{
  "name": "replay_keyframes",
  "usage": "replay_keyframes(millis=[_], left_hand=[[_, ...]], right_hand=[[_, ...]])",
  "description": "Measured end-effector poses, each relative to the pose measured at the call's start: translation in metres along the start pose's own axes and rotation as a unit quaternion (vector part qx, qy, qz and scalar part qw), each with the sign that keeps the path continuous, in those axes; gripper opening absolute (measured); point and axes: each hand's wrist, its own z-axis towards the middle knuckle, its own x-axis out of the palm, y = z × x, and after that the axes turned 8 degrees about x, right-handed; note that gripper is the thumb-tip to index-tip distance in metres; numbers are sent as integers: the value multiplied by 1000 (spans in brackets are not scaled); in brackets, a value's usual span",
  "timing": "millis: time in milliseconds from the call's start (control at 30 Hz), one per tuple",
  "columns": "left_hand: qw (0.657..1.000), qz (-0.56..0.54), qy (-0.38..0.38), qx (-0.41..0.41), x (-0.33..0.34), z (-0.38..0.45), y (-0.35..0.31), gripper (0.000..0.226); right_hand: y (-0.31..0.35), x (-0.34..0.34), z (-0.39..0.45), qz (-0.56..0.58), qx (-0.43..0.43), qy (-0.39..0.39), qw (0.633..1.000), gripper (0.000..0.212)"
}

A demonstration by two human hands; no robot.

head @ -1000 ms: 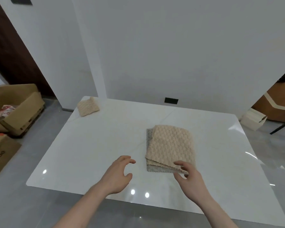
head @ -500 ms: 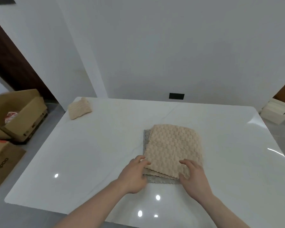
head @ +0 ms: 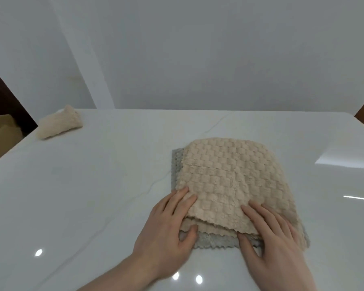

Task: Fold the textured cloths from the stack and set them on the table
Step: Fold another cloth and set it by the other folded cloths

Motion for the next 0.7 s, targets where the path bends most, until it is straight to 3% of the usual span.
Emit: replay_keyframes(millis=[467,700], left_hand=[[999,13,-50,2,6,-7,-1,59],[993,-14,-113,-34,-3,-14,-9,42]], right_hand=[[5,-12,-13,-17,-1,15,1000,52],[10,-19,-23,26,13,-12,1000,46]])
